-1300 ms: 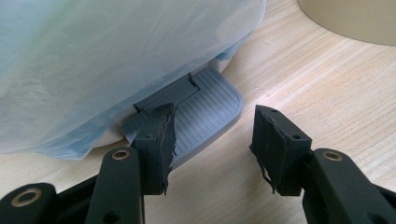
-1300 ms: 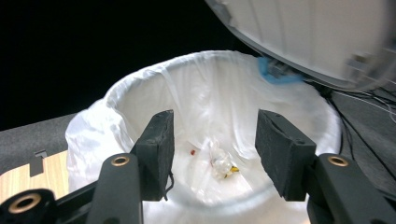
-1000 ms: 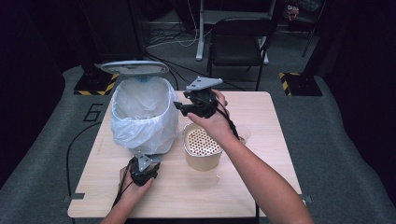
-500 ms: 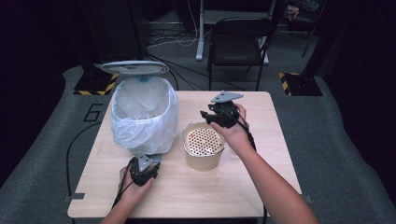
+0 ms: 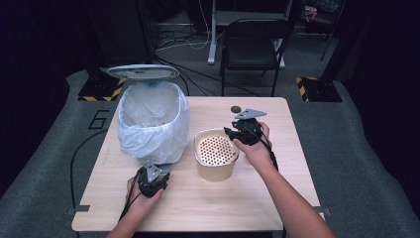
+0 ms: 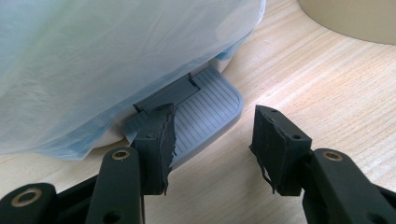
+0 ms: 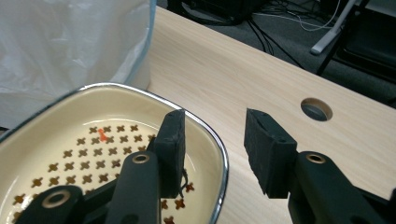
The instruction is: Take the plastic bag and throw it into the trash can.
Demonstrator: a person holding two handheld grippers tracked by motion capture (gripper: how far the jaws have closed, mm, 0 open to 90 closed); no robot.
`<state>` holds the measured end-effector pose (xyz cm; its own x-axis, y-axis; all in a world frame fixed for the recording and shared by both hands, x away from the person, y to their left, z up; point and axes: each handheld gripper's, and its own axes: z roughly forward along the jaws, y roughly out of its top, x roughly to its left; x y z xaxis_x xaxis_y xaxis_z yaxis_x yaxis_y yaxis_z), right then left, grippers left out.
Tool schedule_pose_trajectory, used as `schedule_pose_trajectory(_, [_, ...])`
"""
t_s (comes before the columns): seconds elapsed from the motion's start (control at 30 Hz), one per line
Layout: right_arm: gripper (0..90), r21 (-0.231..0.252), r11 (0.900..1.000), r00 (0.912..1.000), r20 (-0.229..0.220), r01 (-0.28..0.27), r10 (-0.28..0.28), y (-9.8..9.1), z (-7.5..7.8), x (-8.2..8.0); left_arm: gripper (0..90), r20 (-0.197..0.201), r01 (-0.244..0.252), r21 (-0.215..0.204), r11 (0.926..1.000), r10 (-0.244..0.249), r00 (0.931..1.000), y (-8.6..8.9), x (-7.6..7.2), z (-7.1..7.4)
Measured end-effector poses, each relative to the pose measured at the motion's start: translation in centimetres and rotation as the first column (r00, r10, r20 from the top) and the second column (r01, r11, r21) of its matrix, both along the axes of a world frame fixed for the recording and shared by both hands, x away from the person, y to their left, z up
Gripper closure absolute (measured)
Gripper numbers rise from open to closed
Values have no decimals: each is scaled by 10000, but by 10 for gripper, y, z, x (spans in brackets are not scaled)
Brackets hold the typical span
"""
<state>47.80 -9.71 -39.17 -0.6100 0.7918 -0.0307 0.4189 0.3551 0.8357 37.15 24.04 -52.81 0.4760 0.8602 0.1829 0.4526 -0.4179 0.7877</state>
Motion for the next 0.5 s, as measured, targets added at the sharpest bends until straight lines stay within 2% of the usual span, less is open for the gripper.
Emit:
schedule_pose_trajectory(0.27, [587, 300, 9991, 9992, -248, 315, -308, -9, -14, -2, 493, -28, 18, 37, 10000, -18, 10000, 0, 0, 0])
schedule_pose_trajectory(0.37, [588, 441, 9983, 9981, -508, 381, -359, -11, -21, -2, 493, -26, 19, 36, 10000, -19, 10000, 0, 0, 0])
schedule_pose_trajectory(0.43, [593, 364, 9985, 9980, -511, 401, -382, -12, -22, -2, 493, -28, 18, 37, 10000, -18, 10000, 0, 0, 0])
schedule_pose_trajectory(0.5, [692, 437, 9981, 9966, -724, 432, -399, -13, -25, -3, 493, -25, 24, 53, 10000, -24, 10000, 0, 0, 0])
